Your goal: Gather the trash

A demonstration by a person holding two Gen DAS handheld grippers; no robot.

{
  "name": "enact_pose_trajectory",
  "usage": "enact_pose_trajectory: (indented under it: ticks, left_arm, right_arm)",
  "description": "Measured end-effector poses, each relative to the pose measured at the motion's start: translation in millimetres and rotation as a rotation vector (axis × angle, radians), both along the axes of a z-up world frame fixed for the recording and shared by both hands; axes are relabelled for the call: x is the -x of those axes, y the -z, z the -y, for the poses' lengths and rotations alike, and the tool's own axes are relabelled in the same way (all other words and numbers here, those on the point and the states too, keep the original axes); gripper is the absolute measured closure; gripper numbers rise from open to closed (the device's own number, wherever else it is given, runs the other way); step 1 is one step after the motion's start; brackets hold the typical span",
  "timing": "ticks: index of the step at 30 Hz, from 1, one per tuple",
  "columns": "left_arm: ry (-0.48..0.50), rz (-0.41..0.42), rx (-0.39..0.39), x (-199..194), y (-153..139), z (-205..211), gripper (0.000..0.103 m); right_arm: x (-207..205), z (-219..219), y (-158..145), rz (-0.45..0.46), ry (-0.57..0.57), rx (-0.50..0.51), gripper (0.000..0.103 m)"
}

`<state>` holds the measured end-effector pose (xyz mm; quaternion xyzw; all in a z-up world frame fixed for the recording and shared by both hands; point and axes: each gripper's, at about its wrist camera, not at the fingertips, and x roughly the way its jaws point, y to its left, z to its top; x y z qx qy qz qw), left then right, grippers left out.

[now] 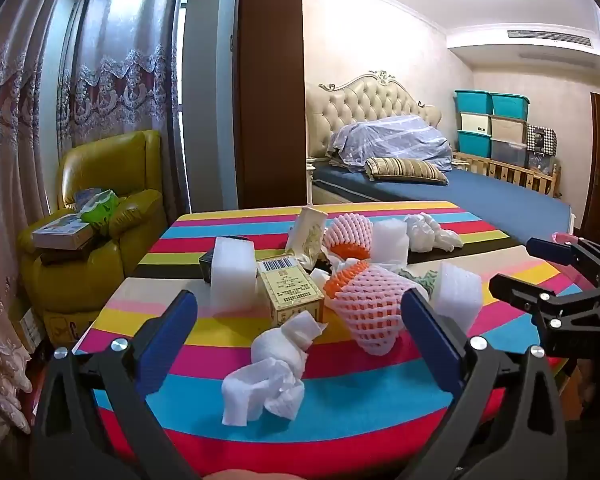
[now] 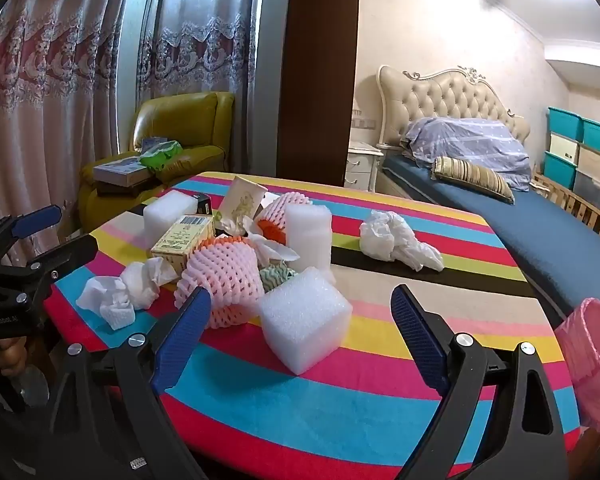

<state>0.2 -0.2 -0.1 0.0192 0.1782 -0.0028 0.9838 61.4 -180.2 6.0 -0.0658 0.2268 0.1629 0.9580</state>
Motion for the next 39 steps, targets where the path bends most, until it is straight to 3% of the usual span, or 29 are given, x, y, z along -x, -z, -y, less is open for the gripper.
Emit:
enact_pose_trajectory:
  ticks: [39]
  left_arm:
    - [0.013,-0.052,0.036,-7.0,4.9,-3.9,0.004]
  right_arm:
    - [-1.5,-4.2,3.6,0.002,0.012,0.007,0.017]
